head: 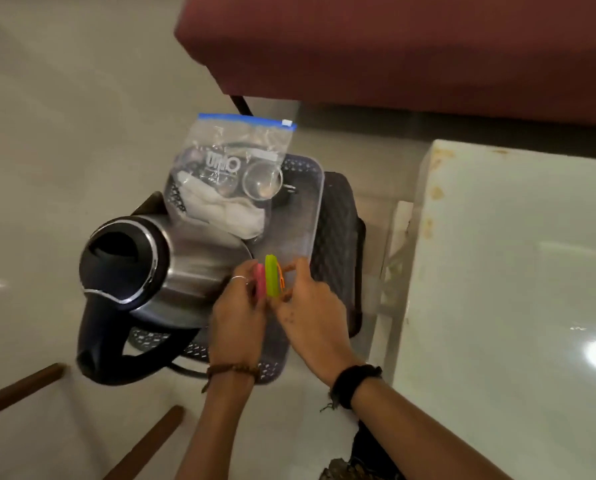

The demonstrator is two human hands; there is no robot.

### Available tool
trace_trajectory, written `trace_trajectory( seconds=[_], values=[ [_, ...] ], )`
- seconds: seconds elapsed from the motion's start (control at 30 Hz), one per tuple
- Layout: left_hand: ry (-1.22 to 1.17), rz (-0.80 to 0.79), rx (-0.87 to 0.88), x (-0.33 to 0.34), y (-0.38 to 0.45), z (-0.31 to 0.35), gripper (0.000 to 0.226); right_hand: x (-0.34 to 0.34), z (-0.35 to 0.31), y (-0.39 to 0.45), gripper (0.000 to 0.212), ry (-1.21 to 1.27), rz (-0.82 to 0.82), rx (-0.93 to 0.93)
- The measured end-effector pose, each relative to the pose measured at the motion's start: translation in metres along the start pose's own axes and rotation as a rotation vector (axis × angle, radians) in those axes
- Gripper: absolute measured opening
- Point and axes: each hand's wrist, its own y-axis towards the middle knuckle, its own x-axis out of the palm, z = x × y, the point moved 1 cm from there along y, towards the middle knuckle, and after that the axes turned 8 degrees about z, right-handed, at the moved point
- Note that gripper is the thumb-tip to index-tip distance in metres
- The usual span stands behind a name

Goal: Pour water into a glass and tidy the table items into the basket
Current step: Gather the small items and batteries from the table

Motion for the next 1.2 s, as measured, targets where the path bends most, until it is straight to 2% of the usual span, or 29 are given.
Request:
trace_trajectory(
  seconds=[0.07,0.2,0.27,0.4,0.5,0.57,0.73,0.93,1.03,1.2],
  values=[
    [0.056,-0.055,0.038,0.009,0.004,-0.006,0.028,0.007,0.001,0.005,0.019,-0.131,0.011,-0.065],
    [0.091,-0.033,0.093,0.021,0.007,-0.009,0.024,0.004,0.008,0.009,0.03,-0.233,-0.01,-0.132],
    [0.103,-0.002,0.163,0.025,0.002,-0.004,0.023,-0.005,0.012,0.008,0.023,-0.153,0.025,-0.162],
    [0.186,0.062,0.412,0.037,-0.023,0.024,0.024,-0.038,0.039,0.004,0.013,0.067,0.074,-0.131],
    [0.194,0.038,0.6,0.07,-0.051,0.057,0.019,-0.084,0.084,-0.006,0.012,0.061,0.14,-0.04],
    [0.184,-0.075,0.644,0.102,-0.072,0.078,0.013,-0.118,0.119,-0.016,0.01,0.012,0.164,0.023],
    [0.157,-0.404,0.732,0.213,-0.158,0.149,0.016,-0.231,0.222,-0.068,0.009,-0.114,0.269,0.169],
    [0.137,-0.767,0.849,0.351,-0.296,0.23,0.046,-0.371,0.352,-0.168,0.016,-0.167,0.495,0.418],
    [0.203,-0.896,0.965,0.411,-0.369,0.263,0.05,-0.429,0.411,-0.222,0.018,-0.156,0.602,0.559],
    [0.297,-1.013,1.164,0.495,-0.452,0.301,0.048,-0.502,0.482,-0.285,0.014,-0.123,0.758,0.699]
  ],
)
